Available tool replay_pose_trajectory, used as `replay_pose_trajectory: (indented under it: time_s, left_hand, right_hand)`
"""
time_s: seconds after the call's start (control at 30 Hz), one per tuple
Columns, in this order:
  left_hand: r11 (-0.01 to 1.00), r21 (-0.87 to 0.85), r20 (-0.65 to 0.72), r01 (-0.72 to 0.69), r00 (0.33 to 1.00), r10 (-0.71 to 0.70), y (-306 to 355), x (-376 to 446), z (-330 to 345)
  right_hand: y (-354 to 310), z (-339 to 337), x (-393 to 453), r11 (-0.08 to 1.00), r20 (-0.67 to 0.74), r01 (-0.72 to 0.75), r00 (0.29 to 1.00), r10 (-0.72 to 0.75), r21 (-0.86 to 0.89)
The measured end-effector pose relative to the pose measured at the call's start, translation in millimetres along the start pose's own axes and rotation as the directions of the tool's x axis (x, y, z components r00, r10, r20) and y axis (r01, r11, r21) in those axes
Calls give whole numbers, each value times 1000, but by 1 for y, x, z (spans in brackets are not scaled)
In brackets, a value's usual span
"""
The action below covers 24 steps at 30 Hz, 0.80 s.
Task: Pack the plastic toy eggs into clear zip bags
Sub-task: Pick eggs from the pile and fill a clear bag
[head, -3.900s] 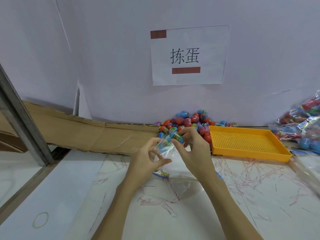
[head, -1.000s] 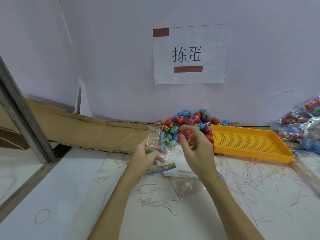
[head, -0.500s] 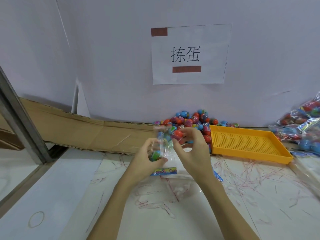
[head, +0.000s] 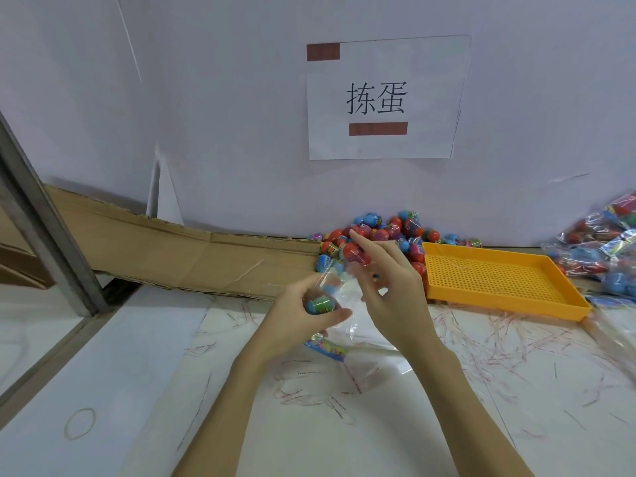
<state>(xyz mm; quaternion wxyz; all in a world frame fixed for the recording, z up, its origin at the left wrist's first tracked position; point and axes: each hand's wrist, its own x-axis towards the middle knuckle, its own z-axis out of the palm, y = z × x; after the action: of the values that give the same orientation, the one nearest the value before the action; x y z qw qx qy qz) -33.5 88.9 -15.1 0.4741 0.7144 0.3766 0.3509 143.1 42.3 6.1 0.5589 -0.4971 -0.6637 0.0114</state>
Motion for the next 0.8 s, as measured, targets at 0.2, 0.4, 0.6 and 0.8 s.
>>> replay_pose_trajectory:
  time_s: [0.2,0.4,0.6,0.8]
  left_hand:
    - [999,17,-73,28,997,-26,2,-1,-5]
    - [995,-101,-87,1,996,-10,5,-3,-10]
    - [998,-56,-53,10,999,-13,4,-1,-9]
    - [998,-53,-47,-12,999,10,5,-3,-9]
  right_hand:
    - [-1,-3,1,976,-17,-192,981,195,107]
    - [-4,-5,0,979,79,-193,979,187,66]
    - [2,-4,-1,941,196,-297,944,264,163]
    - [1,-6,0,893,301,-422,882,363,158]
